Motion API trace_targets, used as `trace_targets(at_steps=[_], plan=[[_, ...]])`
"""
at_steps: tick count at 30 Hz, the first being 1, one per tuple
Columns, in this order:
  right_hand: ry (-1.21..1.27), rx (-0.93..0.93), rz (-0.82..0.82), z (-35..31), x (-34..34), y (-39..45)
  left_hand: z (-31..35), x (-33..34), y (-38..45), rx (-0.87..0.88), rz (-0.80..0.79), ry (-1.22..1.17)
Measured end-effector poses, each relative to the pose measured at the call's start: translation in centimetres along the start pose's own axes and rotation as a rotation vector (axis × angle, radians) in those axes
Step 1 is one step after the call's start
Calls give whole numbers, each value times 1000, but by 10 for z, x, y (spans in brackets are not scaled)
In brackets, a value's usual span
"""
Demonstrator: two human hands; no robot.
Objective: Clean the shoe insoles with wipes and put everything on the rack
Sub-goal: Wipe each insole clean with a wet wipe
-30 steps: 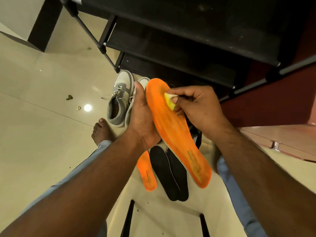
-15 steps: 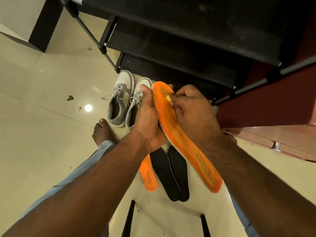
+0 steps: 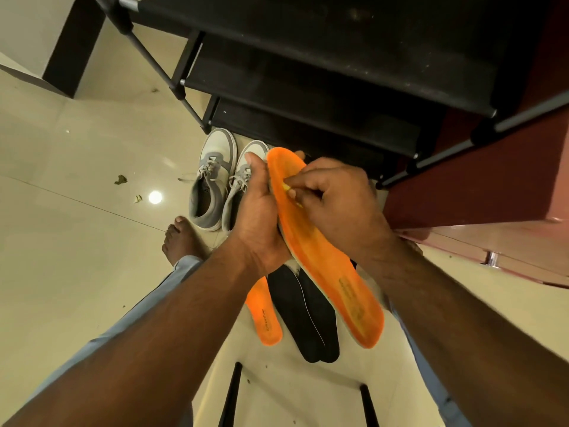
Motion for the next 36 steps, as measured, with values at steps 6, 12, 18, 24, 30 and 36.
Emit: trace_targets(at_steps=[6, 12, 18, 24, 30, 36], plan=[[10, -50, 83, -2, 1, 0, 1, 2, -1, 4, -36, -17], [38, 19, 148, 0, -5, 2, -7, 8, -3, -1, -77, 27], [-102, 80, 182, 18, -14, 10, -13, 6, -4, -129, -94, 159], [133, -70, -101, -4, -9, 7, -5, 2, -2, -85, -33, 51], [-185, -21, 45, 6, -16, 10, -7, 3, -3, -118, -73, 127], [-205, -87, -482, -3, -13, 6, 1, 0, -1, -123, -53, 35]])
Point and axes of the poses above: each hand's wrist, its own y-axis towards the middle knuckle, its own x-axis out of the palm, z = x × y, the point moved 3 cm from there along y, towards the middle knuckle, and after that the axes turned 2 degrees about -y, right-handed, at the moved point
